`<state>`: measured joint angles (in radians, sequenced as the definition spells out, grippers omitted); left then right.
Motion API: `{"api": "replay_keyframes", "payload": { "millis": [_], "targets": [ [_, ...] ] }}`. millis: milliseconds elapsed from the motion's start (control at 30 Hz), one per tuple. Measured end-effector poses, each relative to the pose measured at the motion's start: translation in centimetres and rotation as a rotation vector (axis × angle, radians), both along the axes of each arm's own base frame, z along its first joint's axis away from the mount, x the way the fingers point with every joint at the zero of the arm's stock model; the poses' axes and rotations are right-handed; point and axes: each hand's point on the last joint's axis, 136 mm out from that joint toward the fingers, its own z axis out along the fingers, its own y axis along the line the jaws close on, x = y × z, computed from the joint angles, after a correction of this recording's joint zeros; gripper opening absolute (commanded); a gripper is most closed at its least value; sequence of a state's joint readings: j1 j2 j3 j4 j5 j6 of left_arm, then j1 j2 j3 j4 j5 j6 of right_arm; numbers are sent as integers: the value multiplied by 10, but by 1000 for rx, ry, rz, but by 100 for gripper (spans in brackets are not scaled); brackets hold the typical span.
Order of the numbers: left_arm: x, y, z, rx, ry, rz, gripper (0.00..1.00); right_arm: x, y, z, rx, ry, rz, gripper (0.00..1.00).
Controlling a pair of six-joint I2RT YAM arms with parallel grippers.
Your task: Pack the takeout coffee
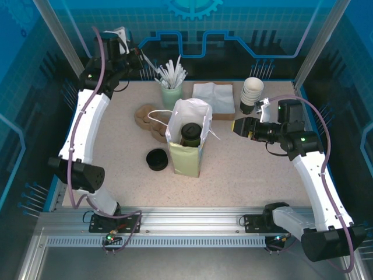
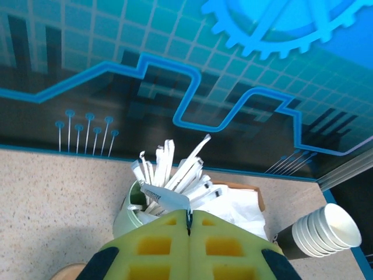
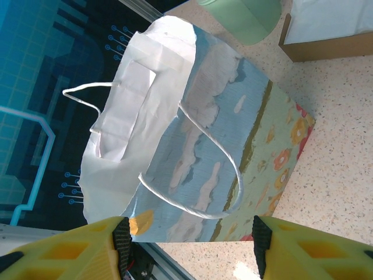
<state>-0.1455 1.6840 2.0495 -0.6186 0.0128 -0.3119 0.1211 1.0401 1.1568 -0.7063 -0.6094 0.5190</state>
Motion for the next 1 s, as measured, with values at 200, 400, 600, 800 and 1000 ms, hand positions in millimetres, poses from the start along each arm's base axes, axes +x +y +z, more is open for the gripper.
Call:
{"api": "replay_keyframes", "payload": {
  "millis": [200,400,600,800,1000],
  "targets": [
    [-42,-12,55,12,-115,-56,0,1,0,2,1,-9,0,60],
    [-94,-32,93,18,-197,-161,0,2,0,3,0,-19,3,60],
    [-152,-51,112,9,-229,-296,0,1,-1,5,-6,-33,3,60],
    [-206,-60,116,-6,-223,-428,0,2,-5,6,-10,-44,-5,60],
    [-240,-67,98,-10,-157,-537,0,1,-11,8,-16,-54,-20,60]
  ]
}}
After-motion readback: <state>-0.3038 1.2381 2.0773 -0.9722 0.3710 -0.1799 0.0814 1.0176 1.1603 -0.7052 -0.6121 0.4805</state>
